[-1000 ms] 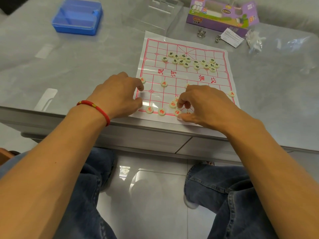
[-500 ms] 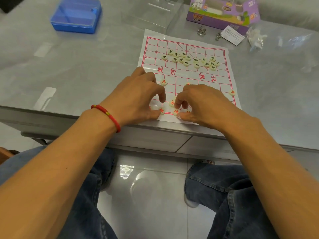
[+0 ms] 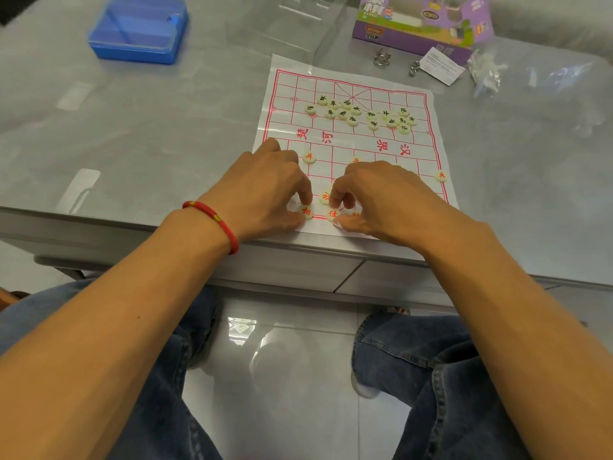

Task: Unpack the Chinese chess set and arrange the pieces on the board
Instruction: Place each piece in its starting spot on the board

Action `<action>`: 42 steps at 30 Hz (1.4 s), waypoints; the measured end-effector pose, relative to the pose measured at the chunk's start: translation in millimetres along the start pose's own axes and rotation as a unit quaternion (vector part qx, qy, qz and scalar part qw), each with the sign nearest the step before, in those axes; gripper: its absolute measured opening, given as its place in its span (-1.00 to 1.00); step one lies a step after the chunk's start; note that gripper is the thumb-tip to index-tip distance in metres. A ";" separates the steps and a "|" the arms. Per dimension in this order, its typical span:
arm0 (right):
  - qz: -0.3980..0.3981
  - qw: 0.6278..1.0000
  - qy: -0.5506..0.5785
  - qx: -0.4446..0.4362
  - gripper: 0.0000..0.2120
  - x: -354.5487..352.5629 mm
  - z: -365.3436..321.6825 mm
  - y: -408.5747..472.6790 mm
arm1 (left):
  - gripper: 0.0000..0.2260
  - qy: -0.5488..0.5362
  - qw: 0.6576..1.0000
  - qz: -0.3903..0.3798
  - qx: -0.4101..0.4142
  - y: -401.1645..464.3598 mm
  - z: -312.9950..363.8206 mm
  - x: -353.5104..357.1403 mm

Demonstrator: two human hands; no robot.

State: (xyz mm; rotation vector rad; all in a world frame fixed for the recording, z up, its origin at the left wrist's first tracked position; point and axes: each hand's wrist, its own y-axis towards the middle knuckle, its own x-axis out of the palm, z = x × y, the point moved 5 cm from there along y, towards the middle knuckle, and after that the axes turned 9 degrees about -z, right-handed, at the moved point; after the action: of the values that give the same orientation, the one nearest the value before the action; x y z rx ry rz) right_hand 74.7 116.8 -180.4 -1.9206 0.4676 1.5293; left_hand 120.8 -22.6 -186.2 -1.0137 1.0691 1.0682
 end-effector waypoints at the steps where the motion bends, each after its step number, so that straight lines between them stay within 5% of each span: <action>1: -0.001 1.000 0.000 0.001 -0.76 0.0 0.0 0.0 | -0.70 -0.001 1.000 -0.001 0.000 0.2 -0.1 0.3; 24: 0.046 0.996 0.068 0.038 -0.78 -15.3 26.3 -5.1 | -0.62 -0.029 0.999 -0.013 -0.010 -16.0 -28.9 -9.1; 42: -0.005 0.999 0.038 -0.024 -0.73 -7.9 3.7 22.7 | -0.66 -0.056 0.998 -0.027 -0.022 -11.6 -31.9 -4.3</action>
State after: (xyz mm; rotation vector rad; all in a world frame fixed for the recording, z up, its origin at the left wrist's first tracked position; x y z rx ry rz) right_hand 55.7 101.7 -179.0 -2.0209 0.4588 1.4770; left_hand 126.4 -56.4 -186.6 -0.9997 0.9260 1.0960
